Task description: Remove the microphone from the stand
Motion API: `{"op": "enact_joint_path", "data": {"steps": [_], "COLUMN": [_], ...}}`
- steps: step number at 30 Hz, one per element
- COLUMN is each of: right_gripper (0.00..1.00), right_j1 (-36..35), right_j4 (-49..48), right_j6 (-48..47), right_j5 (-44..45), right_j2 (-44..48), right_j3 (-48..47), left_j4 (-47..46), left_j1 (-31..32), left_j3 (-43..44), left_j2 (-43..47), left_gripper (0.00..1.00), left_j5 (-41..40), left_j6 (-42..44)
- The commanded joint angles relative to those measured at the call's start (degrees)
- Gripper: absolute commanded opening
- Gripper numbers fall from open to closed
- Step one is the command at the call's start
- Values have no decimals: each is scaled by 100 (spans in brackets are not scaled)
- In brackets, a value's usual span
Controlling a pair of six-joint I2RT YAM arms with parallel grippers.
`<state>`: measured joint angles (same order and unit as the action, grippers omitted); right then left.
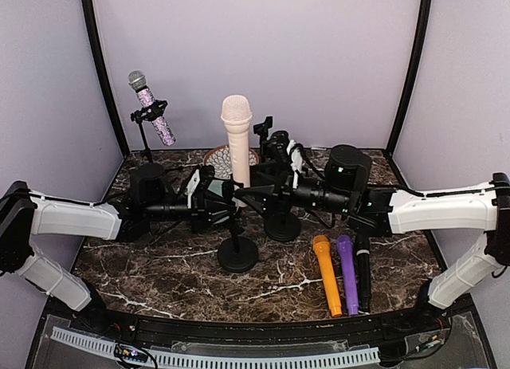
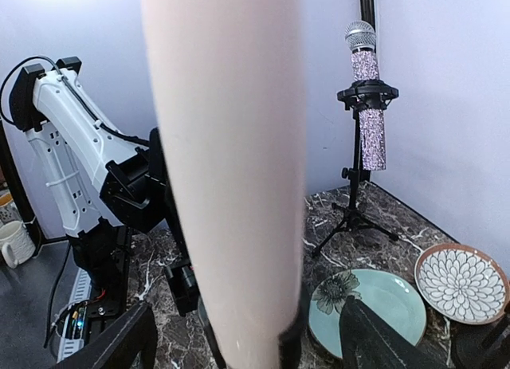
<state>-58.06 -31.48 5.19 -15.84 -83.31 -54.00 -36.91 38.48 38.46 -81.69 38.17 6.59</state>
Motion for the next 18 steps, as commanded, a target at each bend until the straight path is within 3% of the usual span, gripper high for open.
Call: {"op": "enact_joint_path", "data": {"steps": [1, 11, 18], "right_gripper": [80, 75, 71], "right_j1": [7, -1, -3], "right_j4": [137, 795, 1245], "right_j6": [446, 1854, 2064], "right_j5": [301, 305, 173], "right_j2": [429, -86, -667], "right_j3": [303, 473, 18], "left_j4": [-465, -666, -259], "left_j1": [82, 708, 731], "left_j3": [-481, -693, -571], "left_j2": [501, 860, 1320], "left_gripper": [0, 0, 0], "left_j5": [-1131, -2899, -2919], "left_j6": [-93, -628, -818]}}
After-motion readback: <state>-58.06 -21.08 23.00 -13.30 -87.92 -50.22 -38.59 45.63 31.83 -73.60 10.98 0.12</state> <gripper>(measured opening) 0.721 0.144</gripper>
